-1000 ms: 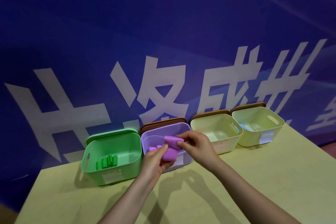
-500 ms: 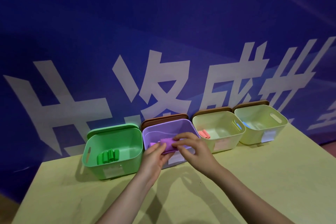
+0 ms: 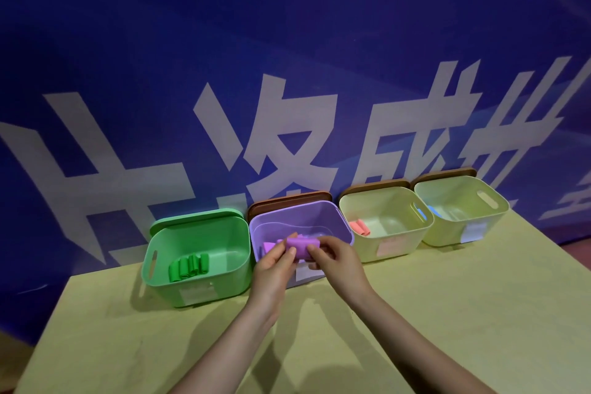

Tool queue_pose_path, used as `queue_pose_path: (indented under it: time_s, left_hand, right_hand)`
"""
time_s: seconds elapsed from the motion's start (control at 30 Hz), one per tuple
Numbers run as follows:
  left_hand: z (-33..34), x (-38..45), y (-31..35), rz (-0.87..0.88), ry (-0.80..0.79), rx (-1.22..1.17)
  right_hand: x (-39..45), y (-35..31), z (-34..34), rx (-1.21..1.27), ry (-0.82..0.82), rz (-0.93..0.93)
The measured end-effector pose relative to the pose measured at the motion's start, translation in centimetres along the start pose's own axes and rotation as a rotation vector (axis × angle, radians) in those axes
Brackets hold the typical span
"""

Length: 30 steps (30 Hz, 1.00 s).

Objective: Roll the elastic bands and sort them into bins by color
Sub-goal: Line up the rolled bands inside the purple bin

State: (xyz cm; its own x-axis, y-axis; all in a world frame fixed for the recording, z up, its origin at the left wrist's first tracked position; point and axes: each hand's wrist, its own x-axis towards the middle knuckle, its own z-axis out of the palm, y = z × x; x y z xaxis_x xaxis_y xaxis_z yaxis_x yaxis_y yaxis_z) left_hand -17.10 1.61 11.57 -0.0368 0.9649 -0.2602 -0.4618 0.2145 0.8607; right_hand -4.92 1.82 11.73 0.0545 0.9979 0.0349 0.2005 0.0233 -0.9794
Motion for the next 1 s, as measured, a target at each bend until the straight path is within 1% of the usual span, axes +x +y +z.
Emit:
queue_pose_path:
  time_s: [0.1, 0.2, 0.33, 0.4, 0.5, 0.6, 0.7, 0.77, 0.83, 0.9, 0.97, 1.0]
  left_hand:
    - [0.3, 0.0, -0.1, 0.043, 0.016, 0.021]
    - [0.6, 0.3, -0.1, 0.072, 0.032, 0.008]
    - [1.1, 1.6, -0.2, 0.08, 0.05, -0.059]
    - [1.5, 2.4, -0.1, 0.075, 0.035, -0.104]
    - [2.1, 3.8, -0.3, 0.047, 0.054, -0.191]
    - [2.1, 5.5, -0.7, 0.004, 0.085, -0.243]
    - [1.8, 7.2, -1.5, -0.057, 0.054, -0.16]
    - [1.3, 8.6, -1.8, -0.112, 0.03, -0.016]
    - [0.1, 10.4, -1.7, -0.086, 0.038, 0.225]
    - [-1.6, 11.9, -1.0, 0.04, 0.059, 0.445]
    - [-3.2, 12.9, -0.1, 0.177, 0.1, 0.623]
    - [-3.9, 13.2, 0.1, 0.226, 0.132, 0.697]
  right_hand:
    - [0.5, 0.0, 0.0, 0.031, 0.056, -0.042]
    - [1.4, -0.1, 0.0, 0.002, 0.06, -0.069]
    - [2.5, -0.4, 0.1, 0.131, 0.101, -0.038]
    - [3.0, -0.3, 0.3, 0.218, 0.128, 0.012]
    - [3.9, -0.1, 0.8, 0.404, 0.171, 0.152]
    - [5.3, 0.4, 1.6, 0.433, 0.191, 0.263]
    - [6.9, 1.1, 1.7, 0.38, 0.208, 0.304]
    - [8.4, 1.8, 1.5, 0.356, 0.199, 0.354]
    - [10.6, 3.1, 1.1, 0.247, 0.222, 0.411]
    - [13.3, 5.1, 0.5, -0.067, 0.225, 0.414]
    - [15.5, 6.5, 0.1, -0.398, 0.136, 0.402]
    - [16.4, 7.3, 0.1, -0.517, 0.082, 0.414]
